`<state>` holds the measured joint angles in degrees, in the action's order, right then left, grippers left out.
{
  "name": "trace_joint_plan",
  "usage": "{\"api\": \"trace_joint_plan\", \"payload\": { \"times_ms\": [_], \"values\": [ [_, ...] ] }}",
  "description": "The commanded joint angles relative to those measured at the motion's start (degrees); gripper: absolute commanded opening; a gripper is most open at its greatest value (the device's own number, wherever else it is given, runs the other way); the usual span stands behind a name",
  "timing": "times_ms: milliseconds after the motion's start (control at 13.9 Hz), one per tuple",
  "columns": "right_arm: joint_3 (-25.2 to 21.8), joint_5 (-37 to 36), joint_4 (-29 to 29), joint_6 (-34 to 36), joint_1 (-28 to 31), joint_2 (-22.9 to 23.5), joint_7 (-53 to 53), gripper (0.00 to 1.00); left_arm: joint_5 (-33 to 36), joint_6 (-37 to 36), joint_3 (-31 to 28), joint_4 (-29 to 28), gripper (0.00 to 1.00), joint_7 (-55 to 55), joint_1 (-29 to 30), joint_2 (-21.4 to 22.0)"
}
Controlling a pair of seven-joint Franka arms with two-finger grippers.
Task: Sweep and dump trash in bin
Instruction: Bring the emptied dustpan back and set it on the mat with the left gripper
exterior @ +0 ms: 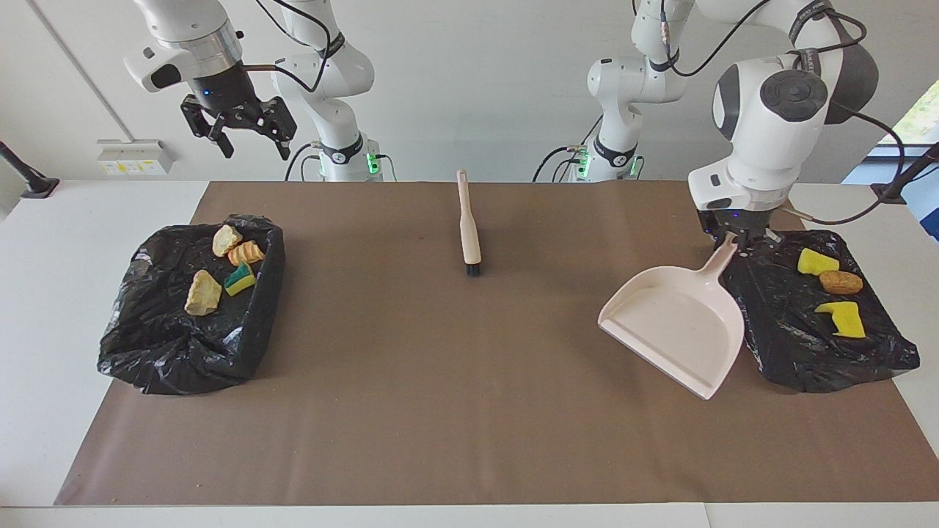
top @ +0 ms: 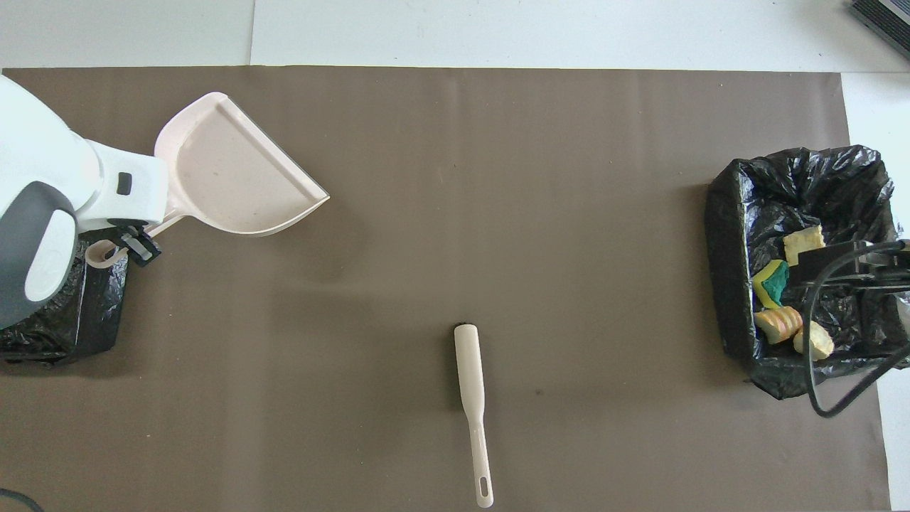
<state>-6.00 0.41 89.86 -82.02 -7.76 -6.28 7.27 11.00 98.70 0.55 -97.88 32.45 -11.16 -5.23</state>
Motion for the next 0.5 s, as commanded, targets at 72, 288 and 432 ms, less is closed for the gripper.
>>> {"api": "trace_joint_plan", "payload": {
  "times_ms": [72, 288, 432],
  "values": [
    [0.46, 0.38, -0.13, 0.55, 0.82, -0.04, -0.85, 1.00, -7.12, 2.19, -1.26, 1.71, 0.00, -20.79, -9.47, -4.41],
    [0.29, 0.38, -0.13, 0.55, 0.82, -0.04, -0.85, 1.00, -8.97, 5.96, -1.17, 5.31, 0.00, -38.47, -16.60, -11.36],
    [0.38, 0.38, -0.04, 0.55, 0.82, -0.04, -0.85, 1.00, -10.47, 7.03, -1.26, 9.00, 0.00, -45.78, -20.03, -15.23]
  ]
}}
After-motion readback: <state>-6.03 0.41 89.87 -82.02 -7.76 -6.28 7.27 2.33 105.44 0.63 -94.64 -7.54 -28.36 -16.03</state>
